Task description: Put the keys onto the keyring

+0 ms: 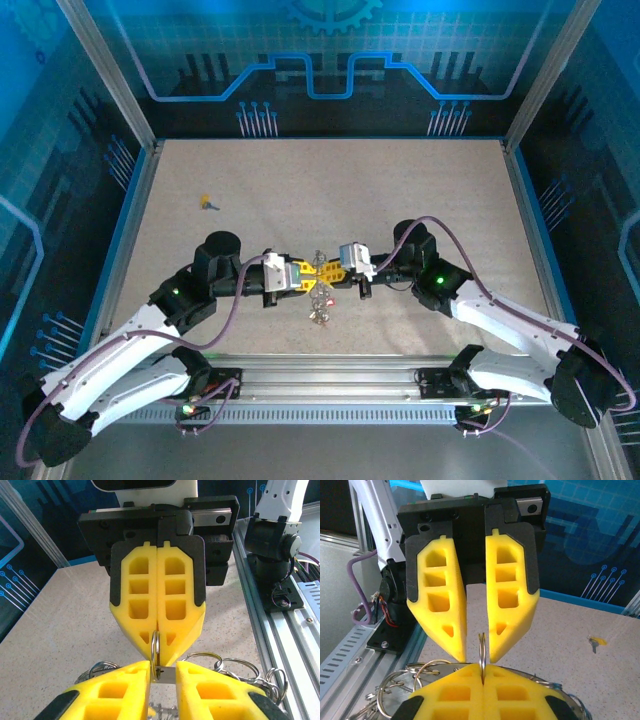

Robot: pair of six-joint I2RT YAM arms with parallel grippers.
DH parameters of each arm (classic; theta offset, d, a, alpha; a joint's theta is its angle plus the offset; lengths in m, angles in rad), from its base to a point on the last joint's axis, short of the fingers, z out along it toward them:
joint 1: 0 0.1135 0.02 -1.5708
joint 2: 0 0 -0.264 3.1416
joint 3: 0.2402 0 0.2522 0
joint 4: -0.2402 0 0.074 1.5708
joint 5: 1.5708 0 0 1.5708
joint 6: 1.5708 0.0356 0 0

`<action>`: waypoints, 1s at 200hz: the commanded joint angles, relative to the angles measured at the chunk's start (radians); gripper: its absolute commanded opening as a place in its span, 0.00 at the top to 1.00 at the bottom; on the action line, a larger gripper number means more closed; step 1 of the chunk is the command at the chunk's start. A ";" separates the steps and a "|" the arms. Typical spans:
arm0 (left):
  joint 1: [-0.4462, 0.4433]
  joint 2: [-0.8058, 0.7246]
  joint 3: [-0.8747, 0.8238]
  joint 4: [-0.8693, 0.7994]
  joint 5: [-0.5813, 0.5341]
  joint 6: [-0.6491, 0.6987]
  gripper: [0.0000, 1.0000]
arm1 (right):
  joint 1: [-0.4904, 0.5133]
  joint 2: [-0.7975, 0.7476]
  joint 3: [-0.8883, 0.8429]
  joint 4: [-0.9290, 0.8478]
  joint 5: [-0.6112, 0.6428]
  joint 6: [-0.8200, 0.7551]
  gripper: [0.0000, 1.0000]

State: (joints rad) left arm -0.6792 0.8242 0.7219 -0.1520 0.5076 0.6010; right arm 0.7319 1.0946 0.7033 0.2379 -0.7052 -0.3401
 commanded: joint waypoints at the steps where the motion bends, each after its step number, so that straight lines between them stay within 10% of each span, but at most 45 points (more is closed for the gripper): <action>1: -0.003 0.002 0.010 0.000 0.028 -0.002 0.73 | -0.009 0.002 0.041 0.044 -0.027 -0.008 1.00; 63: -0.003 -0.002 0.013 0.001 0.019 0.002 0.86 | -0.009 -0.006 0.041 0.037 -0.026 -0.013 1.00; 130: 0.018 -0.034 0.032 -0.004 -0.210 -0.173 0.27 | -0.010 -0.028 0.027 -0.011 0.021 -0.032 1.00; 200: 0.410 0.092 0.215 -0.269 -0.340 -0.608 0.19 | -0.021 -0.061 -0.008 -0.037 0.168 -0.033 1.00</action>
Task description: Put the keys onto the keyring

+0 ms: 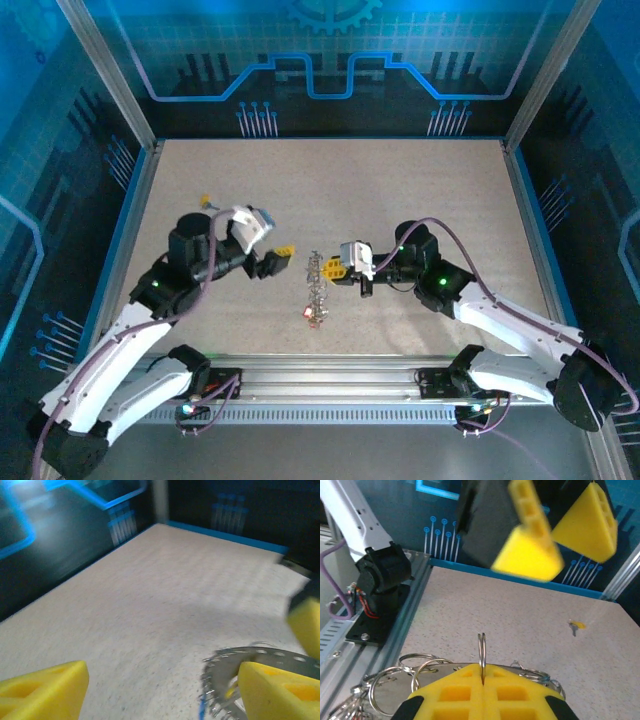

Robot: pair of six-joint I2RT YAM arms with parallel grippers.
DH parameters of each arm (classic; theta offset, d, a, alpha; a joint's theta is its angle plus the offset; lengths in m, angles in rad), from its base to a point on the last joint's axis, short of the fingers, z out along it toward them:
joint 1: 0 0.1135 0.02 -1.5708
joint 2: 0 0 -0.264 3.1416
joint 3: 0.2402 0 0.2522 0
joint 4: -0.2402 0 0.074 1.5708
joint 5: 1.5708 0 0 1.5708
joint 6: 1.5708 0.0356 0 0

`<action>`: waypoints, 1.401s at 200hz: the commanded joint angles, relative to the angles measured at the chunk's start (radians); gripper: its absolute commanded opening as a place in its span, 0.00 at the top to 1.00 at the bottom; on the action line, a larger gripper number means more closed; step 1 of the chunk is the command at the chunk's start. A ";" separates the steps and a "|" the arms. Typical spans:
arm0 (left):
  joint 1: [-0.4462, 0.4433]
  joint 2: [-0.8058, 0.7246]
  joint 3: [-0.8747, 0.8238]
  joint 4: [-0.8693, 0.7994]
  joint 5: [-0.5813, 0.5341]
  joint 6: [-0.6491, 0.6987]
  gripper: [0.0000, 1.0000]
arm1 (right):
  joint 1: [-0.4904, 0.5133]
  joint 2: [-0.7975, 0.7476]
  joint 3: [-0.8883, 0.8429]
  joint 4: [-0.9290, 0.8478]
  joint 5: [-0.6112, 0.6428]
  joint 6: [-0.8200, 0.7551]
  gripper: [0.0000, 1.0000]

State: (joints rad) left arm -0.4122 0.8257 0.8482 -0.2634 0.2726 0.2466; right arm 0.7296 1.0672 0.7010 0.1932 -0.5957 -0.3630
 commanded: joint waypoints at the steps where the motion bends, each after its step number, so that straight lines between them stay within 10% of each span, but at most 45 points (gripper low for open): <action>1: 0.151 0.096 0.091 -0.162 -0.108 -0.262 0.19 | -0.019 -0.033 -0.006 0.006 0.059 -0.010 1.00; 42: 0.499 0.425 0.212 -0.307 0.009 -0.564 0.16 | -0.022 -0.050 -0.009 -0.040 0.076 -0.027 1.00; 76: 0.615 0.734 0.381 -0.367 0.031 -0.663 0.14 | -0.023 -0.077 -0.011 -0.086 0.101 -0.040 1.00; 173: 0.622 1.259 0.826 -0.313 -0.232 -0.596 0.10 | -0.025 -0.134 -0.040 -0.114 0.145 -0.046 1.00; 280: 0.573 1.424 0.911 -0.354 -0.166 -0.517 0.16 | -0.037 -0.136 -0.021 -0.136 0.143 -0.065 1.00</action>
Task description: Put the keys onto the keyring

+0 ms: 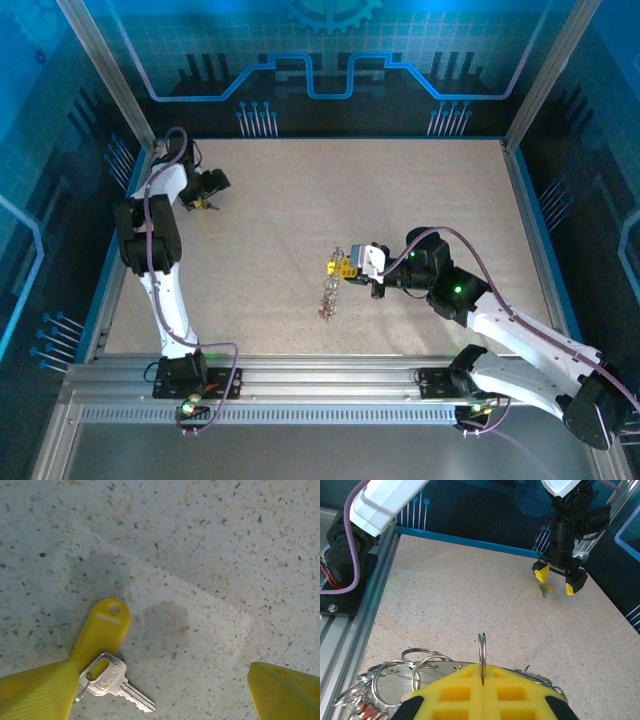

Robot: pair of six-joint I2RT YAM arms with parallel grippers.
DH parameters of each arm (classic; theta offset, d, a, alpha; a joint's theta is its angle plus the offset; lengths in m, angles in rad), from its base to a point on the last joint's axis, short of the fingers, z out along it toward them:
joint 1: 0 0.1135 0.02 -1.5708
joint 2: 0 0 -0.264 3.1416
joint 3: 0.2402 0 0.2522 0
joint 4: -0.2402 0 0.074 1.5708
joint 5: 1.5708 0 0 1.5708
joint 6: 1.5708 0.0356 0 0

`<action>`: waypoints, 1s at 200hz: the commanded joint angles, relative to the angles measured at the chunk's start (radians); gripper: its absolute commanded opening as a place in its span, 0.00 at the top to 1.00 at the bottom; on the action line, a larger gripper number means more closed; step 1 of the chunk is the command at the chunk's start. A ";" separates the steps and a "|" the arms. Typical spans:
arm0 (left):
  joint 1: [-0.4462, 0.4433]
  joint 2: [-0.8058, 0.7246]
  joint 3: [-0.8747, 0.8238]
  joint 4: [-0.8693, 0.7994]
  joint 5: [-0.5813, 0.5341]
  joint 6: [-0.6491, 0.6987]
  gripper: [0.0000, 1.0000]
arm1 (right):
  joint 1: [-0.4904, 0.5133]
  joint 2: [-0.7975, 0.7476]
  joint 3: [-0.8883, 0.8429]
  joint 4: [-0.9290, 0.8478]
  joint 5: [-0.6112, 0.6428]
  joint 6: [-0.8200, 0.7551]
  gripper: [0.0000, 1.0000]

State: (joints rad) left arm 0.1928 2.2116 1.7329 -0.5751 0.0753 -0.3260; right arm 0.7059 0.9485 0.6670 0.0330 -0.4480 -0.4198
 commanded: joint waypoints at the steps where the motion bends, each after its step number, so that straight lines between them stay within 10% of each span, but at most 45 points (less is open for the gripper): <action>1: -0.034 0.038 0.027 -0.043 0.033 0.057 0.16 | -0.014 -0.018 0.013 0.025 -0.004 -0.008 1.00; 123: -0.088 0.012 -0.081 -0.078 0.047 0.033 0.27 | -0.022 -0.036 0.022 0.007 -0.003 -0.018 1.00; 200: -0.231 -0.255 -0.431 0.075 0.121 -0.181 0.27 | -0.033 -0.054 0.011 0.026 0.024 0.004 1.00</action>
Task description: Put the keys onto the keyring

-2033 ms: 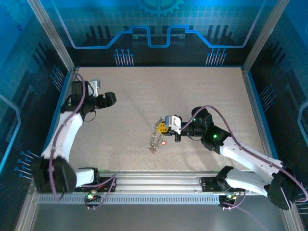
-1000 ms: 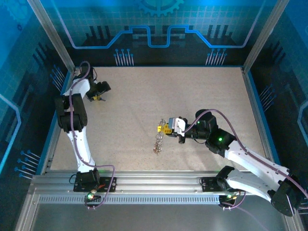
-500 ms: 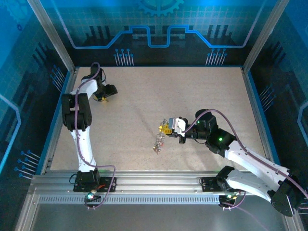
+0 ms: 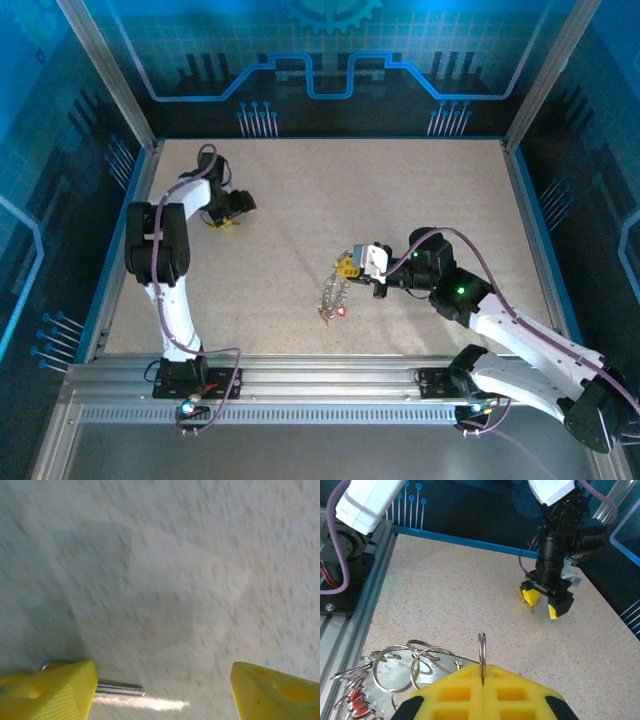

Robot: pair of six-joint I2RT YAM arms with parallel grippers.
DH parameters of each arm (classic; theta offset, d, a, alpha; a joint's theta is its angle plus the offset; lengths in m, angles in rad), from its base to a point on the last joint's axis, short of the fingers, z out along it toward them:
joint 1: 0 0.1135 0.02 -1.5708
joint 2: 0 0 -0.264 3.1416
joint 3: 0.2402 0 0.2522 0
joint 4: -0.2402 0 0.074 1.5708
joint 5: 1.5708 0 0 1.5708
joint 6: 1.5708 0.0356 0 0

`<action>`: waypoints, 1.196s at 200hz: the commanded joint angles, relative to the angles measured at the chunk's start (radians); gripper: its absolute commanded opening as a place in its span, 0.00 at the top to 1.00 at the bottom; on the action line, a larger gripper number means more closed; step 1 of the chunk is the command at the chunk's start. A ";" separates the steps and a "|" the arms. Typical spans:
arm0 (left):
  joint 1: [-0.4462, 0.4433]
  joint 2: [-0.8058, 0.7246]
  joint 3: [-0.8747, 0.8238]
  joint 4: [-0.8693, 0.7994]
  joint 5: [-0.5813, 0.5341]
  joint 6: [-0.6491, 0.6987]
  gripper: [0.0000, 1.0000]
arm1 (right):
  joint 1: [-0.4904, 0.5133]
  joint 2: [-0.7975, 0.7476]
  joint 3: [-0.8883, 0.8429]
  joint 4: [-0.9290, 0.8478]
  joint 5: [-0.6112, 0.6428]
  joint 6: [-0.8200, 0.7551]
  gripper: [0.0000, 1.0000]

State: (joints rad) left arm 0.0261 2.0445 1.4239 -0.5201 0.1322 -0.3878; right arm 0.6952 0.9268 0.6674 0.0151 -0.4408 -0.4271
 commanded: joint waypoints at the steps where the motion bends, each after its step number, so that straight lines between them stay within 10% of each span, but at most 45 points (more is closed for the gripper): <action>1: -0.068 -0.095 -0.125 0.022 0.064 -0.121 0.27 | -0.022 -0.032 0.010 0.044 0.016 0.011 1.00; 128: -0.546 -0.350 -0.403 0.155 0.162 -0.450 0.27 | -0.141 -0.153 -0.046 0.026 0.008 0.051 1.00; 239: -0.262 -0.334 -0.205 -0.140 -0.007 -0.089 0.14 | -0.145 -0.154 -0.047 0.020 0.004 0.052 1.00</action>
State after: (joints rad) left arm -0.2291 1.6299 1.1725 -0.5758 0.1524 -0.6228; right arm 0.5617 0.7872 0.6094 0.0078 -0.4225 -0.3817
